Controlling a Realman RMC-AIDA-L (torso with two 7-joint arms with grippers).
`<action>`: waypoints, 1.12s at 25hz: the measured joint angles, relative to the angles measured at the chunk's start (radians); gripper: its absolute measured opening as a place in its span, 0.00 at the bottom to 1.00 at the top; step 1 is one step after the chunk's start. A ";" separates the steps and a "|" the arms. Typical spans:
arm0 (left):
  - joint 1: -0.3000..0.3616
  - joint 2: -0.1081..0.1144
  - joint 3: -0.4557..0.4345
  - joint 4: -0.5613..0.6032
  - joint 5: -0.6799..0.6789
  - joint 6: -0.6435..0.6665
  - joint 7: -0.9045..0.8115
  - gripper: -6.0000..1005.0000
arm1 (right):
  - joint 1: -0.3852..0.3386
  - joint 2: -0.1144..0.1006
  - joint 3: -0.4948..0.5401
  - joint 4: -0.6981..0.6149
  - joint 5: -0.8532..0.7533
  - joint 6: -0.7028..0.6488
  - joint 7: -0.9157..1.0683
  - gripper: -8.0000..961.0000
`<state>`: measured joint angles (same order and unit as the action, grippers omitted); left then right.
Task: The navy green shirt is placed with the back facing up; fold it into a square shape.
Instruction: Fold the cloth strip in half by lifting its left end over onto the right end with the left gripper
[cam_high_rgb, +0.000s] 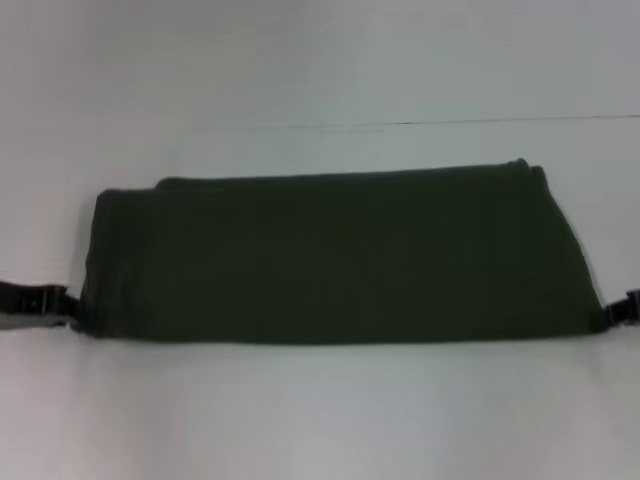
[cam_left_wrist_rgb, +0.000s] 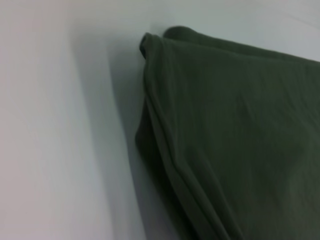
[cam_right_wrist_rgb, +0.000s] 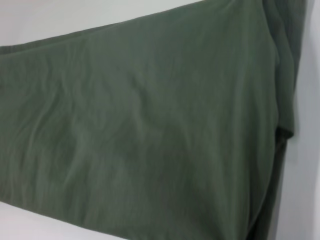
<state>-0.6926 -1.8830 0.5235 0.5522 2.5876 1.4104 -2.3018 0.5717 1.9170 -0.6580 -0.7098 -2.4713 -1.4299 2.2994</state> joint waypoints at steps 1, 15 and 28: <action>0.001 0.002 -0.016 0.001 0.017 0.027 0.000 0.03 | -0.009 0.002 0.003 -0.012 0.000 -0.014 0.000 0.06; -0.006 0.008 -0.038 0.011 0.061 0.084 -0.052 0.04 | -0.033 0.001 0.061 -0.060 0.000 -0.110 0.000 0.06; -0.034 0.042 -0.073 0.071 0.092 0.128 -0.132 0.37 | 0.044 -0.060 0.120 -0.072 0.003 -0.166 0.054 0.36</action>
<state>-0.7267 -1.8413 0.4509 0.6234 2.6797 1.5385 -2.4339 0.6157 1.8572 -0.5384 -0.7822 -2.4684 -1.5962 2.3533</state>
